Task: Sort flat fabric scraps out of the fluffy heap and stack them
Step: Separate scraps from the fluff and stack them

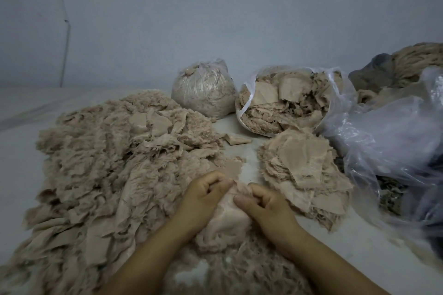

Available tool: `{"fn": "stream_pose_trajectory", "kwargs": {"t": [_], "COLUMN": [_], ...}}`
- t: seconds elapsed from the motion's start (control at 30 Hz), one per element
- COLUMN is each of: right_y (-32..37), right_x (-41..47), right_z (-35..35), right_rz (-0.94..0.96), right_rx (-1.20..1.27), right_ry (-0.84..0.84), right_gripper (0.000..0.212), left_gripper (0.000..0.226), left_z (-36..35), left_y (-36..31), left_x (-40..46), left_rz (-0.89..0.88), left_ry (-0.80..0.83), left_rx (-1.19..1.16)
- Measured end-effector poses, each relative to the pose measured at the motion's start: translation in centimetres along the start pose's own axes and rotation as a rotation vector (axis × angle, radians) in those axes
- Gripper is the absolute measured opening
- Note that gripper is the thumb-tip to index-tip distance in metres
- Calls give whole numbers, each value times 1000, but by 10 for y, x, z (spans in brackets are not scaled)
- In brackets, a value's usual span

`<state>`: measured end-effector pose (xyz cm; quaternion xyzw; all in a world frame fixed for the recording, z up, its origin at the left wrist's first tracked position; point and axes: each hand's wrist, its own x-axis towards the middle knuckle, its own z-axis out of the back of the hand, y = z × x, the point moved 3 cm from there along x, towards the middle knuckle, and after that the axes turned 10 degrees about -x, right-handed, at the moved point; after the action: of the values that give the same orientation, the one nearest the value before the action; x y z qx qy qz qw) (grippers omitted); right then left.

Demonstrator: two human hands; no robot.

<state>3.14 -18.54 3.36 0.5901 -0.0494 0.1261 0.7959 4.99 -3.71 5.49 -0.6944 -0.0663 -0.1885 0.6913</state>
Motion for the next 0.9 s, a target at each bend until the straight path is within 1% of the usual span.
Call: {"fn": "stream_pose_trajectory", "kwargs": {"t": [0.03, 0.07, 0.1, 0.13, 0.17, 0.2, 0.23, 0.3, 0.33, 0.4, 0.43, 0.47, 0.5, 0.57, 0.6, 0.67, 0.7, 0.73, 0.8, 0.83, 0.87, 0.9], "right_y": [-2, -3, -4, -5, -6, -6, -5, -5, -4, -4, -4, -3, -4, -6, -7, -8, -8, -7, -4, -3, -3, -3], "right_x": [0, 1, 2, 2, 3, 3, 2, 1, 1, 0, 0, 0, 2, 4, 5, 5, 4, 4, 1, 0, 0, -1], "right_z": [2, 3, 4, 4, 4, 4, 5, 8, 9, 8, 7, 7, 8, 11, 13, 15, 14, 12, 7, 5, 2, 1], "right_rz": [-28, -57, -80, -98, -116, -124, -131, -156, -167, -176, -170, -162, -157, -169, -173, -170, -161, -145, -98, -83, -73, -75], "right_rx": [52, 131, 218, 284, 318, 332, 334, 342, 332, 285, 254, 223, 215, 260, 279, 265, 246, 223, 162, 136, 130, 151], "right_ry": [-63, -109, -132, -141, -147, -161, -174, -147, -100, -1, 10, -21, -83, -219, -264, -314, -330, -343, -345, -334, -328, -334], "right_gripper": [31, 30, 31, 34, 36, 33, 31, 39, 45, 56, 55, 49, 37, 13, 7, 5, 5, 6, 11, 16, 20, 22], "left_gripper": [22, 25, 29, 31, 28, 22, 15, 11, 11, 14, 12, 6, 6, 9, 8, 3, 6, 14, 42, 55, 59, 53], "left_z": [3, 5, 5, 2, -2, -5, -6, -1, 2, 1, -3, -5, -5, 3, 8, 14, 14, 11, 1, -5, -12, -15], "left_y": [3, 5, 8, 10, 12, 14, 14, 13, 14, 13, 12, 11, 10, 12, 12, 13, 14, 15, 22, 24, 25, 26], "left_x": [0, 0, -1, -3, -5, -7, -7, -4, -3, -4, -6, -6, -4, 1, 4, 6, 5, 5, 1, -2, -5, -7], "left_rz": [41, 103, 176, 238, 266, 269, 263, 232, 223, 222, 210, 186, 165, 158, 157, 149, 144, 161, 279, 345, 372, 363], "left_ry": [-85, -129, -117, -53, 17, 47, 25, -74, -73, 49, 109, 112, 53, -160, -250, -333, -336, -310, -176, -107, -64, -66], "left_rx": [-53, -137, -211, -254, -247, -230, -220, -222, -240, -215, -187, -170, -173, -252, -295, -327, -363, -426, -572, -583, -539, -492]}}
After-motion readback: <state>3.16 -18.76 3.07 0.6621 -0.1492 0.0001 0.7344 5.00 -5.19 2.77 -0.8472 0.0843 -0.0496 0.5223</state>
